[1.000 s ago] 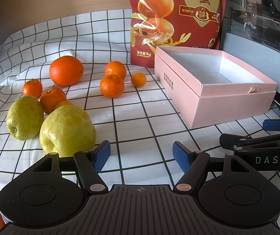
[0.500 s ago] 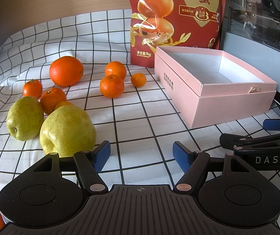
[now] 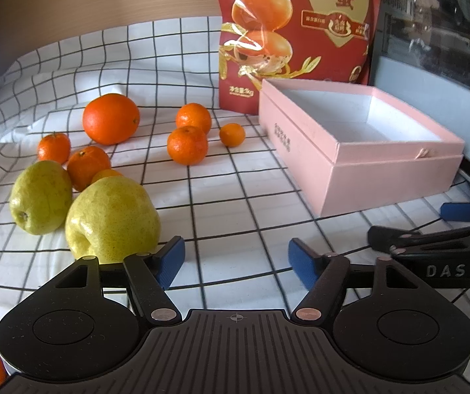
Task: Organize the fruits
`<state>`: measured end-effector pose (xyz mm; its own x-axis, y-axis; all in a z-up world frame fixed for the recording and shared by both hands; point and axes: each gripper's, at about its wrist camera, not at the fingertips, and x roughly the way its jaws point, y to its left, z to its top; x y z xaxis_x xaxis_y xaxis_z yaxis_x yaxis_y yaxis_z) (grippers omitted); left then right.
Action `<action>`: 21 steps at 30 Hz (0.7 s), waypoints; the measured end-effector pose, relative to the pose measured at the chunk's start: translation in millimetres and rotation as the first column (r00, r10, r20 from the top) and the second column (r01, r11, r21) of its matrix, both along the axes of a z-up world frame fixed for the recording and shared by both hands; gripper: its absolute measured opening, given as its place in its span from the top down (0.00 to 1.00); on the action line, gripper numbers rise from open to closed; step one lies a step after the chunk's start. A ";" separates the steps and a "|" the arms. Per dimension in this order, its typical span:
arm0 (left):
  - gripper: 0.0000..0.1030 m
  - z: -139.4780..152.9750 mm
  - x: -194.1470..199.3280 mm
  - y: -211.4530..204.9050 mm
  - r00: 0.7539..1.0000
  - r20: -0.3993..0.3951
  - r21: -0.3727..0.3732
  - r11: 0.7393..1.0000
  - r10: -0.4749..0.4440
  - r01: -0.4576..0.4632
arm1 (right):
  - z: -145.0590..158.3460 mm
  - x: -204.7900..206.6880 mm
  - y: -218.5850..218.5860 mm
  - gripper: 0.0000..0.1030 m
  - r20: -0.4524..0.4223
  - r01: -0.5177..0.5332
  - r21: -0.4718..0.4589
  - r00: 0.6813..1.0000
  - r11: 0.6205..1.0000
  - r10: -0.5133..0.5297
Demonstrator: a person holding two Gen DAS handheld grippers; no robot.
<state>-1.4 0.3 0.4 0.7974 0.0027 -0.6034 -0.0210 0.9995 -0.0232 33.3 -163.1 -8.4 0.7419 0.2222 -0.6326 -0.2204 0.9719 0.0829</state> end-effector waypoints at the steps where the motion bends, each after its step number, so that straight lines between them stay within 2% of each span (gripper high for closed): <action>1: 0.29 0.5 -1.1 4.3 1.000 0.011 -0.047 0.999 -0.021 0.022 | -0.6 -0.2 0.1 0.00 0.000 -0.001 -0.001 1.000 1.000 0.001; 5: 0.32 12.1 -7.1 29.2 0.998 0.025 -0.241 0.969 -0.054 0.058 | 0.8 6.7 -2.2 0.00 -0.039 -0.117 -0.008 0.992 0.993 0.117; 6: 0.33 18.7 -12.1 35.4 0.998 0.045 -0.260 0.964 -0.049 0.059 | 0.9 7.0 -1.9 0.00 -0.048 -0.120 -0.006 0.992 0.993 0.120; 8: 0.33 36.9 -30.3 49.2 0.994 0.106 -0.258 0.965 -0.022 0.049 | 2.5 6.1 -2.5 0.00 -0.056 -0.129 0.001 0.990 0.992 0.129; 10: 0.33 56.3 -58.8 69.1 0.983 0.184 -0.216 0.976 0.014 0.026 | 5.2 7.9 -5.2 0.00 -0.079 -0.146 0.001 0.986 0.989 0.146; 13: 0.33 72.2 -99.6 102.5 0.967 0.246 -0.168 0.985 0.070 -0.029 | 5.3 7.9 -5.6 0.00 -0.094 -0.161 -0.002 0.983 0.987 0.160; 17: 0.33 77.2 -147.2 151.3 0.961 0.242 -0.160 0.982 0.134 -0.097 | 5.3 8.1 -5.3 0.00 -0.098 -0.170 -0.009 0.981 0.985 0.168; 21: 0.33 73.6 -166.1 175.4 0.974 0.193 -0.154 0.984 0.123 -0.094 | 7.0 11.4 -4.8 0.00 -0.111 -0.185 -0.013 0.977 0.983 0.183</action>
<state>-167.5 175.7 74.0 0.9019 0.0212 -0.4314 -0.1092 0.9775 -0.1802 44.7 -167.9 -1.4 0.6158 0.3330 -0.7140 -0.3866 0.9174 0.0944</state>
